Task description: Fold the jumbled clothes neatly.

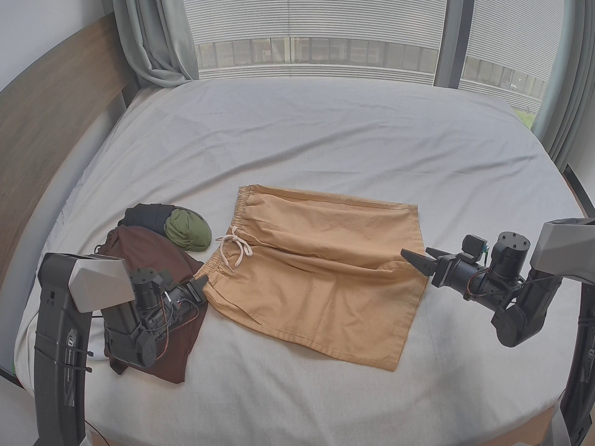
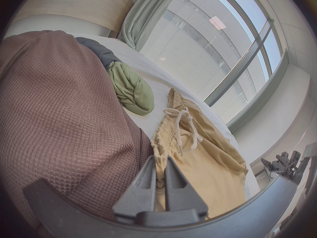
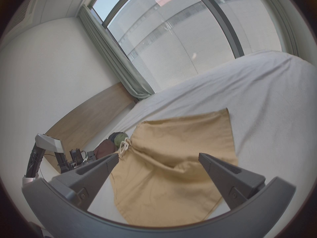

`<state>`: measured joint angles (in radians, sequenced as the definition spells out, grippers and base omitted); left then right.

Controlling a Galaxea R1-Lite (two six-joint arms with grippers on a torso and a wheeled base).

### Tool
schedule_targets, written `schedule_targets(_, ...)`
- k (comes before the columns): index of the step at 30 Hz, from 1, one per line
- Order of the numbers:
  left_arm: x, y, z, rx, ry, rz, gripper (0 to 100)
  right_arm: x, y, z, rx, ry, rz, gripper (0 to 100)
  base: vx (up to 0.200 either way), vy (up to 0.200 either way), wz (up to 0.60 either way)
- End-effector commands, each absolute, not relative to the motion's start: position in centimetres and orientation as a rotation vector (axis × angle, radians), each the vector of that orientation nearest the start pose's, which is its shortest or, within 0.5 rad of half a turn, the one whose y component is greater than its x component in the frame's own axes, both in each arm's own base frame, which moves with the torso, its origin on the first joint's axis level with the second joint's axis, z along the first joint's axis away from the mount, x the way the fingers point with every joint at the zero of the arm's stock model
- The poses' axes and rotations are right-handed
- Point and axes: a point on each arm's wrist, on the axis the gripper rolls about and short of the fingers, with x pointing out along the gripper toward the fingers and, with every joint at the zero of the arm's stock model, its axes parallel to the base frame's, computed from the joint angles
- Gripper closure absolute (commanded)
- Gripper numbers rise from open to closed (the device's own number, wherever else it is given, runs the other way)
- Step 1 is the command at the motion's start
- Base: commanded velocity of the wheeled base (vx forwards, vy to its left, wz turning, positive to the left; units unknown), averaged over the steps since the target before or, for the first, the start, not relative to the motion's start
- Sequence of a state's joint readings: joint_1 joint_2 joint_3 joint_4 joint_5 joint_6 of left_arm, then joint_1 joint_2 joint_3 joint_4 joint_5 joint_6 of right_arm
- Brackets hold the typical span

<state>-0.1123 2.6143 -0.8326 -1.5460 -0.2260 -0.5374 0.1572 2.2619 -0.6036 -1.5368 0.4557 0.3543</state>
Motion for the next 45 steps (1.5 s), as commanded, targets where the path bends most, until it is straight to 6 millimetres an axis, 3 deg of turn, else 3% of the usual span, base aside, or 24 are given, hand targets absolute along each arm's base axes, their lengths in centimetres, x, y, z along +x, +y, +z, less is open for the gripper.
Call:
schedule_targets(1, 39.2, -5.0, -6.0, -0.541, 0.324, -0.267, 100, 33.2, 6.9, 2.5, 0.371, 0.321, 0.588, 0, 0.0, 0.0, 0.0)
schedule_targets(11, 39.0, -5.0, -5.9, -0.538, 0.327, -0.268, 100, 29.5, 7.8, -0.6, 0.389, 0.636, 0.573, 0, 0.0, 0.0, 0.0)
schedule_targets(18, 39.1, -5.0, -5.9, -0.538, 0.325, -0.269, 100, 28.4, 8.0, -1.9, 0.393, 0.75, 0.56, 0, 0.0, 0.0, 0.0)
schedule_targets(32, 39.0, -5.0, -5.8, -0.538, 0.325, -0.267, 100, 27.7, 9.0, -4.9, 0.393, 0.878, 0.559, 0, 0.0, 0.0, 0.0)
schedule_targets(45, 39.0, -5.0, -5.8, -0.538, 0.323, -0.268, 100, 27.3, 9.7, -6.5, 0.391, 0.928, 0.567, 0, 0.0, 0.0, 0.0)
